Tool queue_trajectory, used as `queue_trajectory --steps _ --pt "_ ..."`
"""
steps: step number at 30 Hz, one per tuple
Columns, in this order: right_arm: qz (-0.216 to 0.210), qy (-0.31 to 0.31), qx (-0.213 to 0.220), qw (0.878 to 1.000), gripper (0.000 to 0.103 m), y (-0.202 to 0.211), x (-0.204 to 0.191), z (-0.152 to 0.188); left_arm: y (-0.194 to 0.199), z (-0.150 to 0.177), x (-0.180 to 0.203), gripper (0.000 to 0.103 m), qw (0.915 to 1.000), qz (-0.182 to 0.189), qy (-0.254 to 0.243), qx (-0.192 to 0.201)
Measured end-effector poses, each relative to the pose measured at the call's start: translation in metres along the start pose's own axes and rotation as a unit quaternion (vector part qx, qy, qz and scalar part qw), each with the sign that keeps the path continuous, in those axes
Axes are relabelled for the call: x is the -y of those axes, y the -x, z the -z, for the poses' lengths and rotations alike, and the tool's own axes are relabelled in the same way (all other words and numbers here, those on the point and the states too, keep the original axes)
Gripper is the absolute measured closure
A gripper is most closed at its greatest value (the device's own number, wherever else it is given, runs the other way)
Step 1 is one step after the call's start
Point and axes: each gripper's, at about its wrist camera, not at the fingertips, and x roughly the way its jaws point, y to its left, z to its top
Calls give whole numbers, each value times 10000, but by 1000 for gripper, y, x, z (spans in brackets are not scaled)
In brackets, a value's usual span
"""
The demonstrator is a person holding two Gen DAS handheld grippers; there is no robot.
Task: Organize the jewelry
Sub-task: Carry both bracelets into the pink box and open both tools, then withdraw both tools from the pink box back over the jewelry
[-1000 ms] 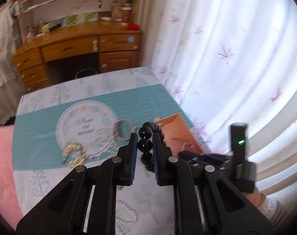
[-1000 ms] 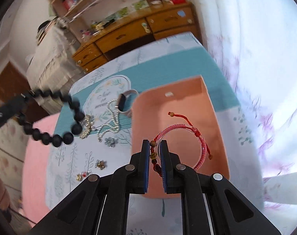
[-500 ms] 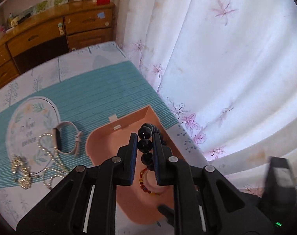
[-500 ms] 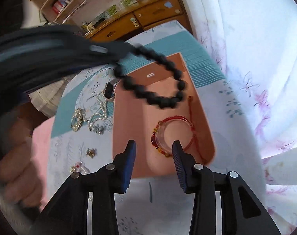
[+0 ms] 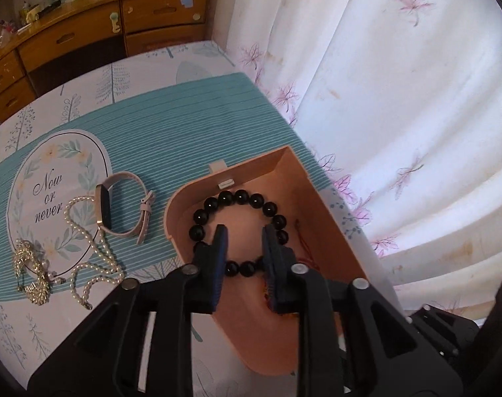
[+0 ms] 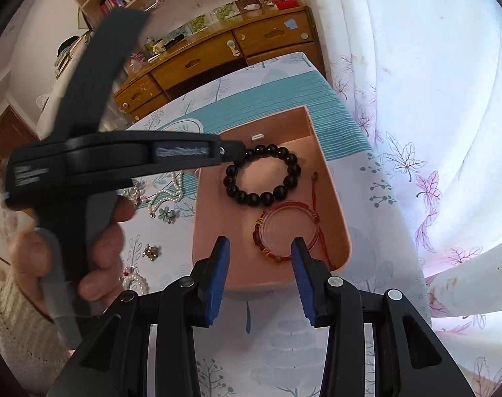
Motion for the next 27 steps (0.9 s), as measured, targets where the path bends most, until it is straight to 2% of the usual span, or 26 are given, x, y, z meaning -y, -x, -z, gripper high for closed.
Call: queue_trajectory --steps 2,4,10,12,16,22,27 --pt "21 64 -16 10000 64 0 -7 -3 17 6 0 70 9997 -8 10 230" --pt "13 130 5 9999 64 0 -12 -2 36 15 -3 70 9988 -56 35 493" --pt "9 398 27 9992 64 3 -31 2 79 54 -39 70 9961 -48 356 804" --pt "-6 491 -6 9988 64 4 -41 4 91 75 -53 70 9951 -252 400 867" --pt "-74 764 -65 9970 64 3 -65 8 106 116 -88 70 9917 -859 583 752" --pt "-193 1164 -160 9929 64 -3 -103 13 122 165 -145 70 9831 -1258 1196 576" --pt "-273 1547 -275 9872 64 -12 -135 16 128 173 -186 70 9776 -1422 1464 505"
